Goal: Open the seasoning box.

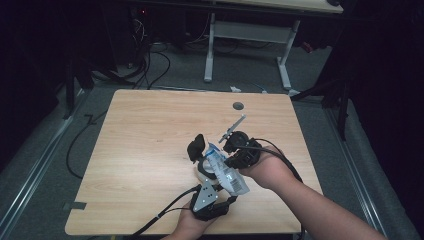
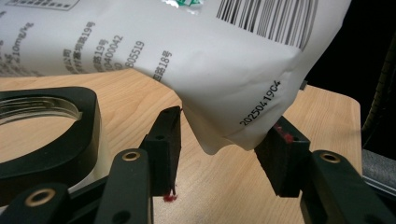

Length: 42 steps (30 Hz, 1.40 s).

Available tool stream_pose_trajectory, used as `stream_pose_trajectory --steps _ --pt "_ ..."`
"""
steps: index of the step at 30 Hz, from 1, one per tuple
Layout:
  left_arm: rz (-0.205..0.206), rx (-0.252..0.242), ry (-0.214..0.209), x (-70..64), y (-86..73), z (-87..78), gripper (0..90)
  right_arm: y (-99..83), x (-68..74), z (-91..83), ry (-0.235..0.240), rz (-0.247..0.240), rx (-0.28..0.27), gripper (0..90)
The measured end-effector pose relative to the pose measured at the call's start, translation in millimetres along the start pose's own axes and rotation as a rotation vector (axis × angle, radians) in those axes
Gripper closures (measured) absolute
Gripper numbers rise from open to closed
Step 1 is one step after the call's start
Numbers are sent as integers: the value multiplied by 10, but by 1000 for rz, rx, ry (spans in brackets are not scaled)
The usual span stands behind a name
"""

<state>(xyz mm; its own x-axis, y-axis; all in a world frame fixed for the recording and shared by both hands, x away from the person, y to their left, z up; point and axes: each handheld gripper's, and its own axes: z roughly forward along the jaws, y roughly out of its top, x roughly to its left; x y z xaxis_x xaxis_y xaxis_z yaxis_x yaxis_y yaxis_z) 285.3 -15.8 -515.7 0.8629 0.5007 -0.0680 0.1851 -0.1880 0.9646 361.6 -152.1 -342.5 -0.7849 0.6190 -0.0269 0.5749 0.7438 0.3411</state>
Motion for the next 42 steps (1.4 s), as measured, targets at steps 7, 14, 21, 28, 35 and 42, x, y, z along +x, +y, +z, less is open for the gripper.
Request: stream_pose_trajectory --steps 7,14,21,28,35,42 --pt "-12 13 1 20 -27 10 524 -37 2 -4 4 5 -7 900" --pt "-34 33 4 43 -41 35 525 -76 11 -30 3 9 -13 900" --pt "-61 55 15 62 -48 64 525 -126 1 -45 2 17 -22 900" --pt "-52 60 -4 54 -44 58 514 -156 -22 -41 -4 24 -33 900" --pt "-16 93 -38 46 -61 -35 408 -163 -52 -16 0 28 -35 900" --pt "9 102 -37 109 -73 -261 373 -180 -75 1 -1 35 -33 900"
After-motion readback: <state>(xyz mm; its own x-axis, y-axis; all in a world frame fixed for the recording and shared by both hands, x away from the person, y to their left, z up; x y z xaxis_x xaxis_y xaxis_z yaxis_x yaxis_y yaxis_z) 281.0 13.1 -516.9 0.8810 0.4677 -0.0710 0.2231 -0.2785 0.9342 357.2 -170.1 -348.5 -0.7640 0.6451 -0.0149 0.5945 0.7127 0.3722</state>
